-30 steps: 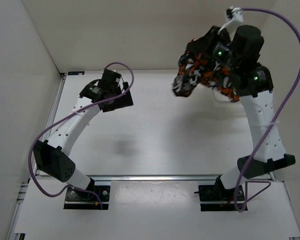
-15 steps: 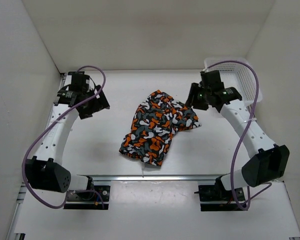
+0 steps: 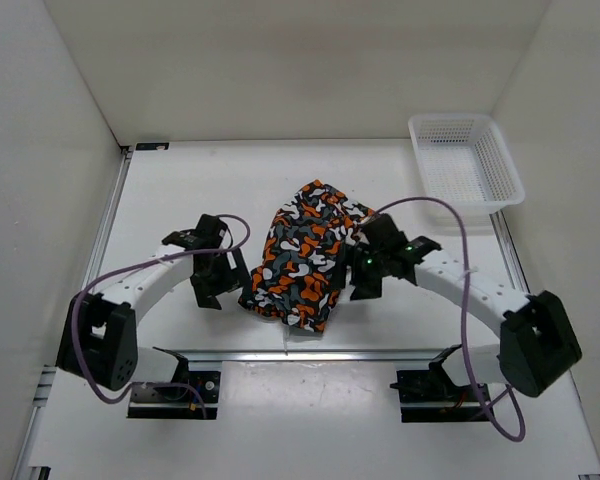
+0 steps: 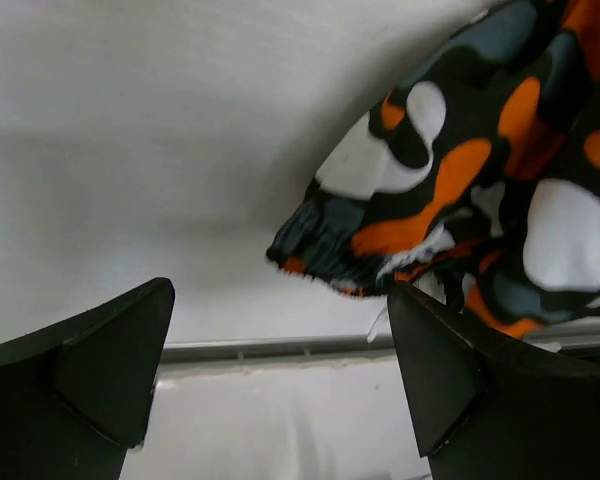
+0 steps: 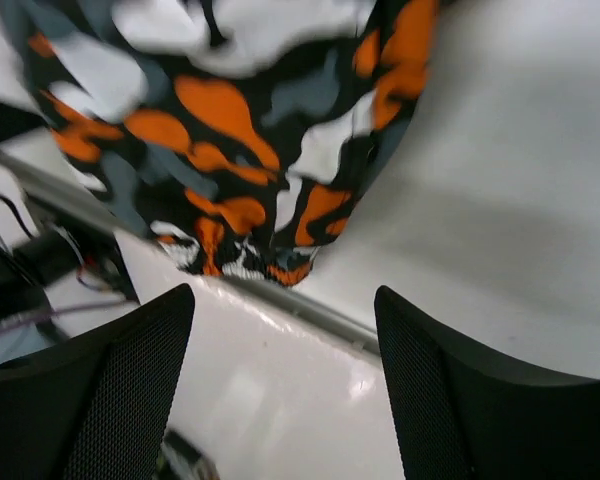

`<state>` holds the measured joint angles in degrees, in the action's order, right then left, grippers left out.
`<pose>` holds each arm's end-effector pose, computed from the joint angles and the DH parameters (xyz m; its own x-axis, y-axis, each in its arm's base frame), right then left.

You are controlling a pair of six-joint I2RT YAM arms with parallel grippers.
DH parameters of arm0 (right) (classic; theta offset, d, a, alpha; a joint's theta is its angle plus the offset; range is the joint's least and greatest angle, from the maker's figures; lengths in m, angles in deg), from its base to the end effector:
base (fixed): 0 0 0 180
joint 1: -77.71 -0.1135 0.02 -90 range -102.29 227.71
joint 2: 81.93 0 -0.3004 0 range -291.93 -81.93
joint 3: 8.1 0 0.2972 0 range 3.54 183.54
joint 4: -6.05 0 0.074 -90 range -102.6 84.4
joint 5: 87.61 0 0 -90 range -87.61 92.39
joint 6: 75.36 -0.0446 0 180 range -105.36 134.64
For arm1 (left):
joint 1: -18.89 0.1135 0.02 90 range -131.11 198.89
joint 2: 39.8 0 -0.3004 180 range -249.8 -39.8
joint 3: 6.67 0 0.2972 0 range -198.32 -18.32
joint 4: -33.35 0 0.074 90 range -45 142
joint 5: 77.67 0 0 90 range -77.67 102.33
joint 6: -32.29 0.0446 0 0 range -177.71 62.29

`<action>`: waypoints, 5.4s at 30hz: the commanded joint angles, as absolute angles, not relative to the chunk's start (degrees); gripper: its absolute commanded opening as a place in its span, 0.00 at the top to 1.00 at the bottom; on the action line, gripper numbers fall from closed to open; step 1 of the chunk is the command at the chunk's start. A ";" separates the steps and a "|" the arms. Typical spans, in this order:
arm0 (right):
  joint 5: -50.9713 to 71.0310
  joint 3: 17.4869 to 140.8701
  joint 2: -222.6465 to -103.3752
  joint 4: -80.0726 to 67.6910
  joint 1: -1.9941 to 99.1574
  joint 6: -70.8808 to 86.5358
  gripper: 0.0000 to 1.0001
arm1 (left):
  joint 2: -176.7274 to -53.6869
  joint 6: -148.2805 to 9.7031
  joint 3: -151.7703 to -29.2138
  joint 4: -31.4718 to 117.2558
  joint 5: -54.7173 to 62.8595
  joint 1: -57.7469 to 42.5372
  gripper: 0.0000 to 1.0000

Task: Fold and stack the shorts
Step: Flatten the shorts out

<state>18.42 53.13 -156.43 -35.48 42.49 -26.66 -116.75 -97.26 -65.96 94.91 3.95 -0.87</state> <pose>0.2350 0.1810 0.2393 -0.9532 0.1036 -0.2841 -0.0735 0.8319 0.5500 0.2401 -0.0932 0.1999 -0.9422 -0.3309 -0.0531 -0.3110 0.9223 -0.2295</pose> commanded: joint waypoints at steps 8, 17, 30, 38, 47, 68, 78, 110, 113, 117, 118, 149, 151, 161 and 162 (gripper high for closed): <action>24.35 53.03 -170.16 -22.92 34.82 -29.93 0.34 | -129.09 -98.14 -69.73 86.57 3.63 -4.48 0.25; 18.31 63.97 -177.20 -27.46 34.81 -25.53 1.00 | -126.99 -93.49 -78.34 89.46 2.22 -2.56 0.90; 16.36 122.62 -179.85 -45.06 52.57 -13.31 1.00 | -126.56 -85.48 -141.53 116.54 4.61 7.38 0.90; 10.74 99.47 -164.21 -41.12 61.34 -11.99 1.00 | -108.46 -98.64 -105.06 96.54 -5.07 -7.25 0.89; 8.98 94.16 -166.32 -45.23 72.62 -8.65 0.37 | -114.51 -98.05 -103.48 104.40 7.39 -11.98 0.09; -6.47 76.30 -176.74 -43.48 26.38 -13.93 0.25 | -117.77 -92.51 -88.82 100.10 3.89 19.51 0.28; -7.90 86.53 -194.87 -45.15 31.47 -9.53 0.64 | -116.00 -91.90 -86.61 101.15 2.85 20.65 0.25; 12.05 36.16 -128.62 -45.32 53.44 -55.91 0.23 | -132.25 -95.85 -72.63 89.12 0.56 15.56 0.23; 12.58 31.51 -125.89 -44.71 54.51 -59.35 0.24 | -135.07 -95.85 -74.21 88.59 0.55 13.98 0.38; 12.58 25.27 -124.64 -40.76 57.75 -63.05 0.29 | -136.83 -95.85 -74.84 88.59 1.61 13.36 0.83; 12.58 24.47 -124.04 -39.88 57.76 -63.05 0.30 | -136.83 -95.85 -74.84 88.59 1.61 13.36 0.90; 6.49 91.76 -151.63 -51.46 60.31 -16.40 0.99 | -114.34 -93.92 -121.48 106.43 0.47 18.89 0.90; 10.10 99.21 -151.63 -54.53 60.31 -12.62 0.99 | -110.41 -94.62 -127.97 106.43 1.08 20.81 0.90; 38.85 118.13 -146.36 -57.98 60.31 -5.05 0.99 | -95.09 -98.23 -143.35 101.06 12.76 22.06 0.90; 40.08 119.37 -145.05 -57.98 60.31 -5.05 0.99 | -95.08 -98.23 -146.00 101.77 14.25 22.06 0.90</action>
